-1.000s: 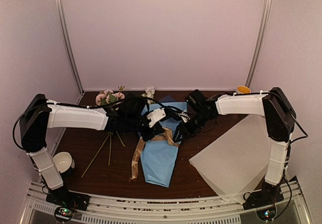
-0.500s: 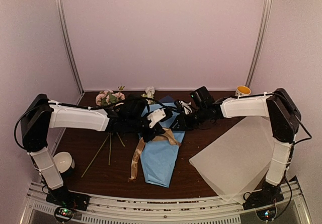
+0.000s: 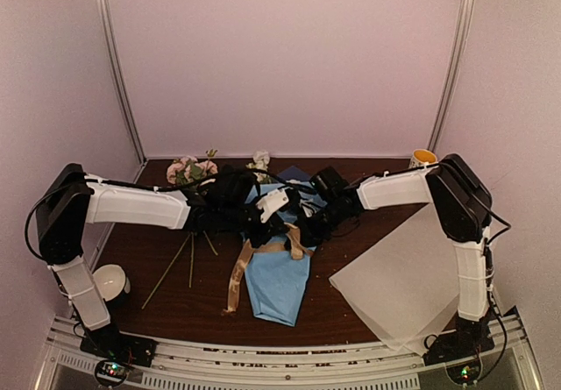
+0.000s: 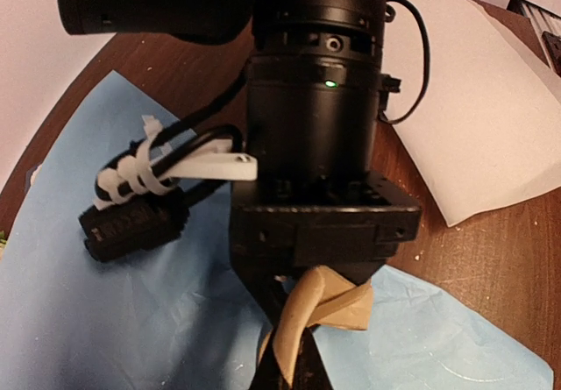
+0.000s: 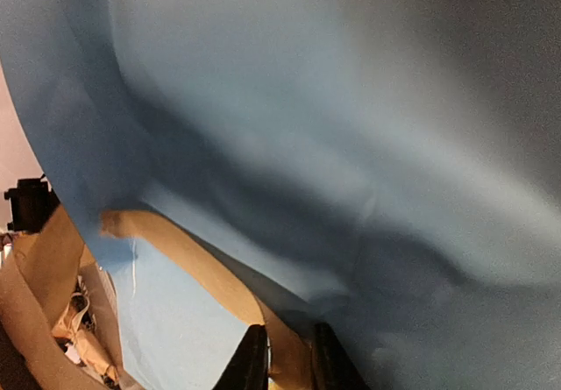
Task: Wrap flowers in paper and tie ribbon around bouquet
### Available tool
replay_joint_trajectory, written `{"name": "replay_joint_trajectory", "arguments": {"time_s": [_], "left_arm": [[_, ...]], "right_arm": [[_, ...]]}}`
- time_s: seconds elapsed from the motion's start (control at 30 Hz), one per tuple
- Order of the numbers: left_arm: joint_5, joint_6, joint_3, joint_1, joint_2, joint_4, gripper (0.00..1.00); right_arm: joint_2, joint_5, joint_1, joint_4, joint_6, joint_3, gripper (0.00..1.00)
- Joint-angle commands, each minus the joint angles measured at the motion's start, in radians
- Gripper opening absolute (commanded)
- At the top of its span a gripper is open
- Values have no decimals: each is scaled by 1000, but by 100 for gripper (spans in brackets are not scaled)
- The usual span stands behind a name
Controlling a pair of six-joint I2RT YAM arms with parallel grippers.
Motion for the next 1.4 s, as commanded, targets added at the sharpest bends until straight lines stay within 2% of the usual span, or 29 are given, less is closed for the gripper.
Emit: {"name": "replay_joint_trajectory", "arguments": {"time_s": [0.0, 0.2, 0.3, 0.4, 0.53, 0.6, 0.73, 0.8, 0.9, 1.03, 1.27, 1.37], "left_arm": [[20, -11, 6, 8, 3, 51, 0], [18, -23, 9, 10, 29, 56, 0], [24, -31, 14, 12, 41, 45, 0], [29, -38, 10, 12, 43, 45, 0], [25, -51, 0, 14, 44, 57, 0], [23, -56, 0, 14, 46, 61, 0], [19, -67, -4, 17, 48, 71, 0], [18, -70, -3, 18, 49, 70, 0], [14, -72, 0, 22, 50, 66, 0], [13, -74, 3, 25, 51, 64, 0], [13, -75, 6, 25, 52, 60, 0], [12, -75, 5, 27, 53, 58, 0]], "right_arm": [[-29, -102, 7, -200, -166, 8, 17], [-46, -83, -10, -330, -269, 79, 20], [-47, 8, -39, -329, -222, 113, 29], [-92, 93, -80, -258, -130, 84, 34], [-245, 238, -85, -100, 11, -74, 34], [-352, 311, -70, 58, 112, -226, 29], [-518, 453, 14, 257, 250, -468, 24], [-554, 494, 74, 319, 282, -530, 22], [-568, 535, 157, 376, 305, -568, 19], [-508, 568, 208, 385, 308, -538, 22], [-387, 598, 223, 377, 281, -472, 38], [-357, 605, 237, 370, 258, -445, 41]]}}
